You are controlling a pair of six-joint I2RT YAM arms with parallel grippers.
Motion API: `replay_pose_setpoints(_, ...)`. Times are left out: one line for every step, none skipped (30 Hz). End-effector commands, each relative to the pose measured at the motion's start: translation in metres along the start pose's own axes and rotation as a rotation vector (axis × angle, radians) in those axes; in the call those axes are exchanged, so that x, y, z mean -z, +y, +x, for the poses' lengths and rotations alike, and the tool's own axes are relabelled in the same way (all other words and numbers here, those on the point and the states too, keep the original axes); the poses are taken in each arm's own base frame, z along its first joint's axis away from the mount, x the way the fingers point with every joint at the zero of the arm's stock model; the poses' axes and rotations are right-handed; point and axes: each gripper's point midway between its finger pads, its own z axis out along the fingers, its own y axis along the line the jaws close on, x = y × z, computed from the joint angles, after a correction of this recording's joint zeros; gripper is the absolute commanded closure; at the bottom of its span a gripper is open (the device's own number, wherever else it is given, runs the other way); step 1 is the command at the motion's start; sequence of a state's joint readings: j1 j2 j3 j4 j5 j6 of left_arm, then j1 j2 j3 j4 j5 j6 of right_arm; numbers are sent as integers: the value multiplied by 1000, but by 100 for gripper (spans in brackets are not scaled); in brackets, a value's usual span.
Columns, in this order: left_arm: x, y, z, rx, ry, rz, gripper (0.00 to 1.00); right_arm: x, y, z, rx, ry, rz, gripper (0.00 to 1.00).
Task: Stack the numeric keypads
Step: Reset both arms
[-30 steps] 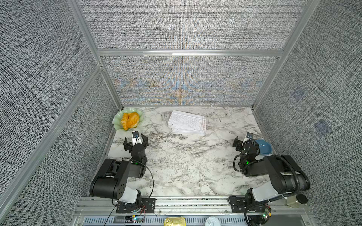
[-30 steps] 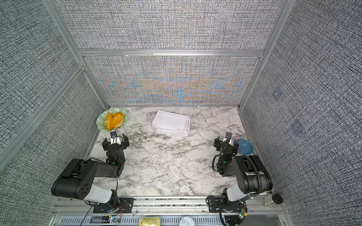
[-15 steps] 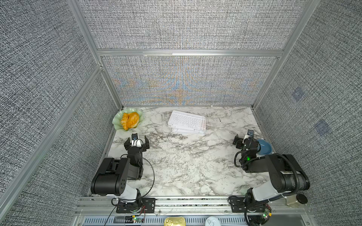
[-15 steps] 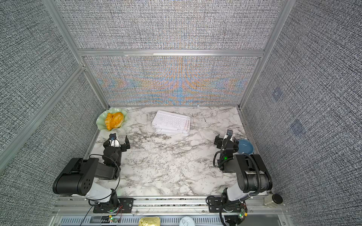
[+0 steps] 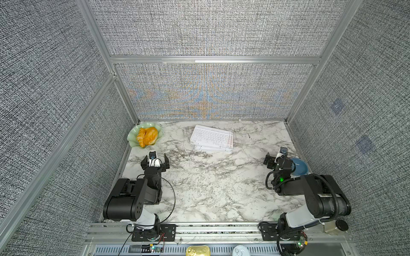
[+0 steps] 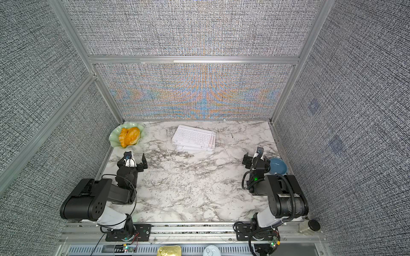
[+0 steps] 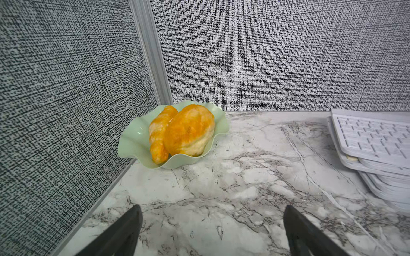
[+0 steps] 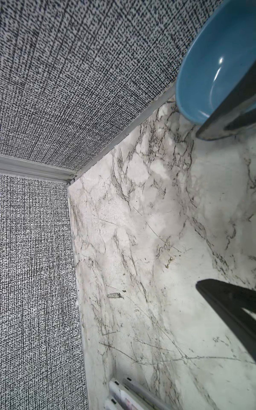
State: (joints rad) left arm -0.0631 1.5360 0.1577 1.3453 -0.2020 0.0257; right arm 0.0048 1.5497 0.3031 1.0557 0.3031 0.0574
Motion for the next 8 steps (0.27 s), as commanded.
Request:
replay_pose_setpoints(-1,-1,-7,7,-27,5,1,0,1,-4,-5,-12,-3,1)
replay_pose_setpoints(-1,-1,-6,6,-24,5,1,0,1,-3,-4,-11,-4,1)
replay_pose_setpoints(-1,0,-7,6,-26,4,1,0,1,-3,-4,-10,-4,1)
replay_pose_setpoints(-1,-1,-7,6,-25,5,1,0,1,-4,-4,-12,-5,1)
replay_pose_setpoints(-2,-1,-7,6,-27,5,1,0,1,-3,-4,-12,-4,1)
replay_pose_setpoints(-2,-1,-7,6,-24,6,1,0,1,-4,-4,-12,-5,1)
replay_pose_setpoints(-2,-1,-7,6,-25,6,1,0,1,-4,-4,-12,-6,1)
replay_pose_setpoints(-1,-1,-7,7,-27,6,0,0,1,-3,-4,-12,-6,1)
